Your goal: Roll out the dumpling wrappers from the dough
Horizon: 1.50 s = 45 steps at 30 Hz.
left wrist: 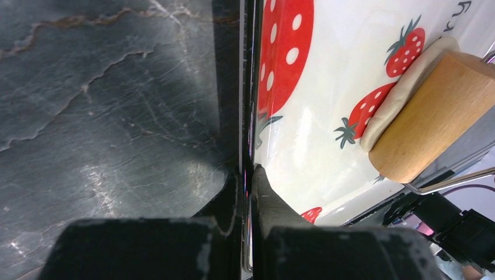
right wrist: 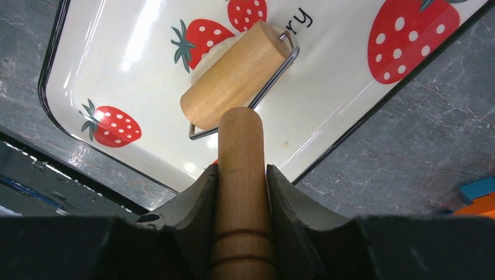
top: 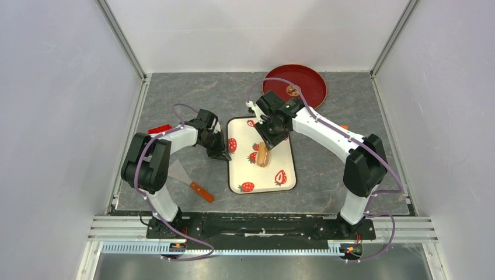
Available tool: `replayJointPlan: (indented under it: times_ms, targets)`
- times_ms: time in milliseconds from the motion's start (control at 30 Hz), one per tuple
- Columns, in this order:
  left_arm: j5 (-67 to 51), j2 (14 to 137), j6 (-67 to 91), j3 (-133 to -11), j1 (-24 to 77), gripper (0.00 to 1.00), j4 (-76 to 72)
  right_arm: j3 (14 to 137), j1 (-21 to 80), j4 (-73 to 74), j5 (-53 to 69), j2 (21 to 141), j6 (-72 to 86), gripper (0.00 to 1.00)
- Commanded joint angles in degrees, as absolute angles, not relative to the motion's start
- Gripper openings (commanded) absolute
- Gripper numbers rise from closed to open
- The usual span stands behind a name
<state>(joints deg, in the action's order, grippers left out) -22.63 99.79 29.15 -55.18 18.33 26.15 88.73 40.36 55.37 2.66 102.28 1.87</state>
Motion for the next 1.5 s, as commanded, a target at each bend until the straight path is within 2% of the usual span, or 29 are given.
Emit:
replayJointPlan:
  times_ms: [0, 433, 967, 1467]
  targets:
    - [-17.77, 102.62, 26.89, -54.76, 19.78, 0.02, 25.32, 93.66, 40.08, 53.13, -0.46, 102.21, 1.14, 0.0]
    - [-17.49, 102.59, 26.8, -54.46, 19.9, 0.02, 25.31, 94.92, 38.59, 55.02, 4.1, 103.47, 2.11, 0.0]
    - [-17.28, 102.41, 26.82, -54.05, 20.01, 0.02, 25.32, 84.74, 36.95, 52.59, 7.79, 103.52, 2.7, 0.0]
    - [-17.33, 102.84, 27.0, -54.49, 20.51, 0.02, 25.31, 88.47, 34.97, 54.15, 12.75, 100.09, 1.27, 0.0]
